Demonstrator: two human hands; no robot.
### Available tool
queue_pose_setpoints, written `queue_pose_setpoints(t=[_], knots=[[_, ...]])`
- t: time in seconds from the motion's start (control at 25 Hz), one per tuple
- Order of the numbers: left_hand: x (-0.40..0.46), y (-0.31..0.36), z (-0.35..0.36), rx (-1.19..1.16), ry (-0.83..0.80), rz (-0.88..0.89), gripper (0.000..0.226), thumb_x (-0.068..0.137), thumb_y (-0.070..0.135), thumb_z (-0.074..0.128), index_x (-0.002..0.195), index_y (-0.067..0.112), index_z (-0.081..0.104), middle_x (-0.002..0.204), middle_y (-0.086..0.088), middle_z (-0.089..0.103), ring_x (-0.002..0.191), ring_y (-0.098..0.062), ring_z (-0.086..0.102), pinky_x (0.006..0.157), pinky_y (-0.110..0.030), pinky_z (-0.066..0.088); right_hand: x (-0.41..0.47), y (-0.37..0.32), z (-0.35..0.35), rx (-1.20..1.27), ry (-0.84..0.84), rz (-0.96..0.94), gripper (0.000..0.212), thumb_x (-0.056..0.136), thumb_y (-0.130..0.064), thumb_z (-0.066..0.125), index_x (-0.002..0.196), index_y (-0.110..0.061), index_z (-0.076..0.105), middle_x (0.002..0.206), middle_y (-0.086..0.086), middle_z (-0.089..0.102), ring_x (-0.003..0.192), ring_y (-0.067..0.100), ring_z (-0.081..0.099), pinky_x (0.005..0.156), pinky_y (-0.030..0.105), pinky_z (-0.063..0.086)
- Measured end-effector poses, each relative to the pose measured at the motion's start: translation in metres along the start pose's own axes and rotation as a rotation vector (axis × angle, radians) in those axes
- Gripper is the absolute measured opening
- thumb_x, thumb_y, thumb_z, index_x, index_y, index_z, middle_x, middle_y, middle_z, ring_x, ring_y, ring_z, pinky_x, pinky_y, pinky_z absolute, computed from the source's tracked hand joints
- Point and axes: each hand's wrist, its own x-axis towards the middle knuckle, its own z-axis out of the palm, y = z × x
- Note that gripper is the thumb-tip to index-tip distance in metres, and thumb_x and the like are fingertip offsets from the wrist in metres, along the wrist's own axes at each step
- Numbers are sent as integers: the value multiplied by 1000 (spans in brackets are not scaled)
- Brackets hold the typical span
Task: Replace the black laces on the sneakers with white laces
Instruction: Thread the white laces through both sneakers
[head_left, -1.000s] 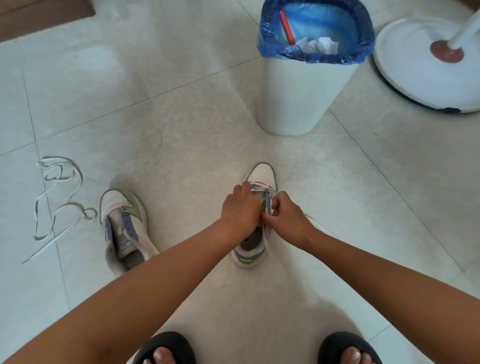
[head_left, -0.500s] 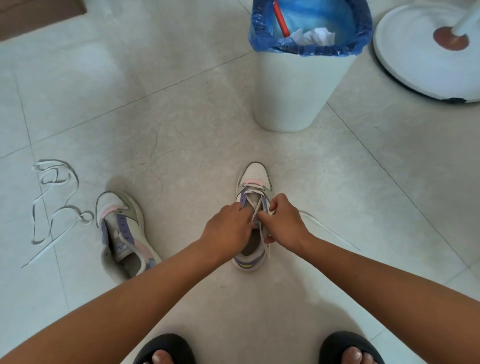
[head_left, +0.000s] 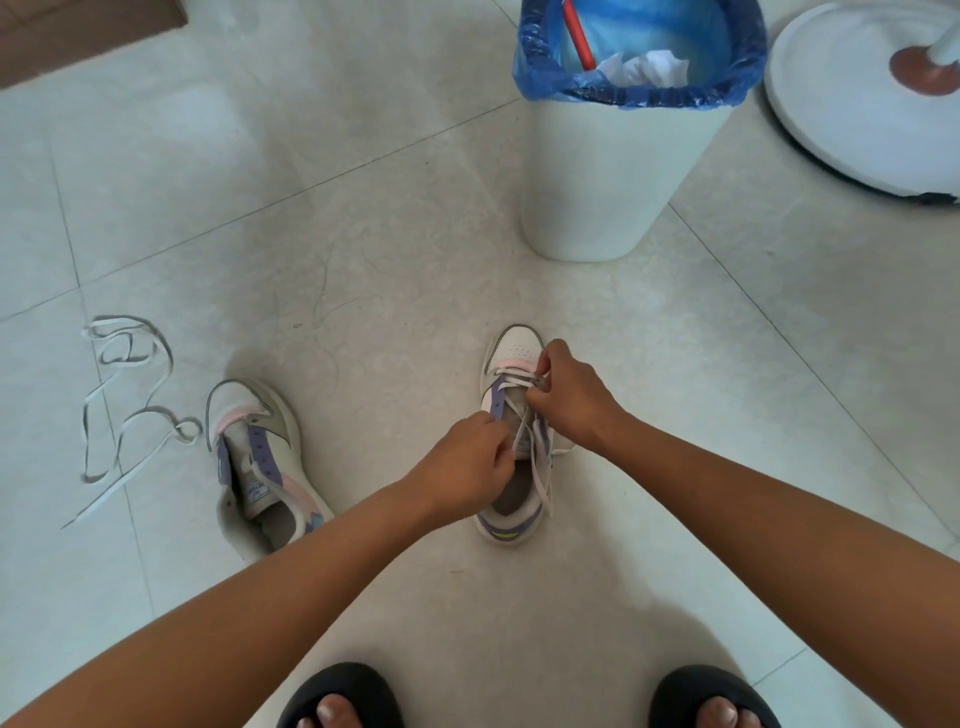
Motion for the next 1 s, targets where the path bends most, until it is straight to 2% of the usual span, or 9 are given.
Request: queue_pose_setpoints(t=[0.16, 0.28, 0.44, 0.56, 0.68, 0.76, 0.8, 0.88, 1.0], knots=[[-7, -13, -4, -166, 6, -51, 15, 97, 24, 45, 84, 18, 50, 79, 9, 42, 68, -5, 43, 58, -16, 31, -1, -3, -1, -25, -13, -21, 16, 90, -13, 52, 98, -12, 38, 81, 8, 53, 72, 25, 54, 66, 36, 46], [-10, -8, 8, -198, 92, -119, 21, 98, 25, 43, 78, 19, 48, 78, 5, 46, 65, -6, 43, 55, -11, 36, -12, 2, -2, 86, 21, 21, 14, 94, -23, 52, 98, -14, 42, 78, 1, 53, 72, 20, 53, 62, 32, 43], [-10, -7, 12, -318, 239, -203, 27, 98, 26, 40, 72, 22, 42, 74, 3, 47, 61, -7, 42, 57, -6, 37, -55, 16, 11, 272, -127, 211, 48, 87, -47, 59, 119, -20, 35, 96, -5, 54, 82, 8, 54, 58, 16, 36], [-4, -10, 5, -412, 274, -253, 25, 99, 31, 37, 76, 23, 44, 77, 3, 56, 64, -6, 49, 51, -12, 39, -76, 17, 26, 198, -268, 204, 59, 85, -35, 66, 128, -16, 30, 102, -2, 55, 84, 11, 57, 60, 18, 40], [6, -18, -4, -460, 271, -300, 29, 98, 37, 37, 78, 19, 45, 73, 1, 56, 69, -15, 55, 62, -24, 42, -77, 12, 23, 55, -264, 203, 29, 90, -21, 59, 113, -7, 47, 99, 13, 65, 81, 23, 63, 66, 28, 48], [10, -26, -10, -400, 185, -320, 37, 97, 44, 39, 78, 13, 49, 72, -1, 54, 66, -17, 53, 65, -32, 42, -74, 8, 5, -113, -263, 128, 11, 91, -18, 58, 89, -8, 61, 81, 7, 67, 72, 18, 62, 62, 24, 46], [11, -29, -11, -354, 126, -313, 42, 96, 46, 40, 79, 10, 54, 73, -2, 54, 66, -17, 51, 66, -32, 41, -73, 5, -6, -145, -262, 95, 18, 91, -19, 58, 74, -12, 62, 69, 1, 63, 62, 11, 57, 54, 17, 42], [11, -33, -11, -345, 63, -288, 44, 95, 44, 44, 75, 10, 62, 71, -2, 56, 65, -16, 49, 67, -32, 44, -69, 0, -24, 27, -234, 88, 25, 89, -20, 60, 65, -16, 64, 60, -5, 57, 54, 4, 50, 50, 11, 36], [12, -32, -13, -770, 152, -401, 39, 95, 26, 48, 61, 9, 58, 61, -1, 54, 57, -15, 51, 66, -29, 50, -63, 5, -41, 608, -171, 169, 21, 88, -10, 54, 73, -4, 67, 65, 4, 60, 61, 13, 53, 65, 21, 47]])
